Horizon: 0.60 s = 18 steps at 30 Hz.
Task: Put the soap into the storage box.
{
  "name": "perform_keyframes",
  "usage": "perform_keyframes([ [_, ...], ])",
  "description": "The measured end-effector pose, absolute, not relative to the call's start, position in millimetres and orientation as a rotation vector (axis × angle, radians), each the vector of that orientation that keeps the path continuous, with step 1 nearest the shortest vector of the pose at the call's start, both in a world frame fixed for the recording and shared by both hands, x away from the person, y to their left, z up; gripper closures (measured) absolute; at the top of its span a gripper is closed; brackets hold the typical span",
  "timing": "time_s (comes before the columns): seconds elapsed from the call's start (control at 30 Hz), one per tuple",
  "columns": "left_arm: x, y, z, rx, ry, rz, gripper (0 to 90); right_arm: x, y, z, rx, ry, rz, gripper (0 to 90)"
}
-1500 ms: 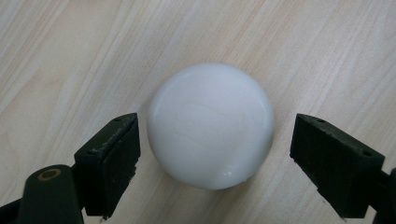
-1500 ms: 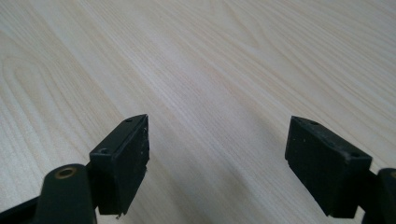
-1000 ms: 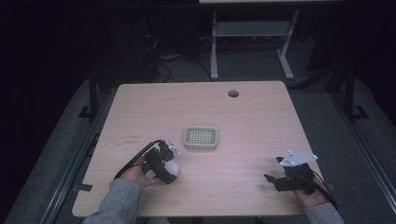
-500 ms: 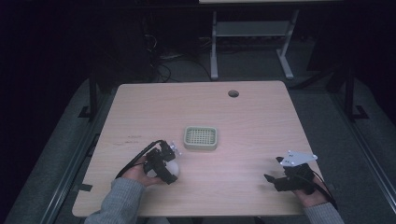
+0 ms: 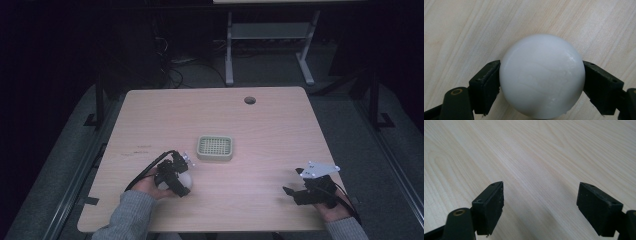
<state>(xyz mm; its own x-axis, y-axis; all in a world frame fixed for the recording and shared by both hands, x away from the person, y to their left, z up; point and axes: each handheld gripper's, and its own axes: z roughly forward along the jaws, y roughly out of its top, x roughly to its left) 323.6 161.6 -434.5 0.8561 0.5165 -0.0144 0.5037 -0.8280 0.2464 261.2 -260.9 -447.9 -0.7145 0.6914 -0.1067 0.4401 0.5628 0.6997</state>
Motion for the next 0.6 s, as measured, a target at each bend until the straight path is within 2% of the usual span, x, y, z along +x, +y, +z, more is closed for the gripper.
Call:
perform_keyframes([
  [0.6,324.9,161.7,-435.5,2.796,0.776,0.064,23.0,261.3,-261.6,-447.8,0.923,2.427,0.940,21.3],
])
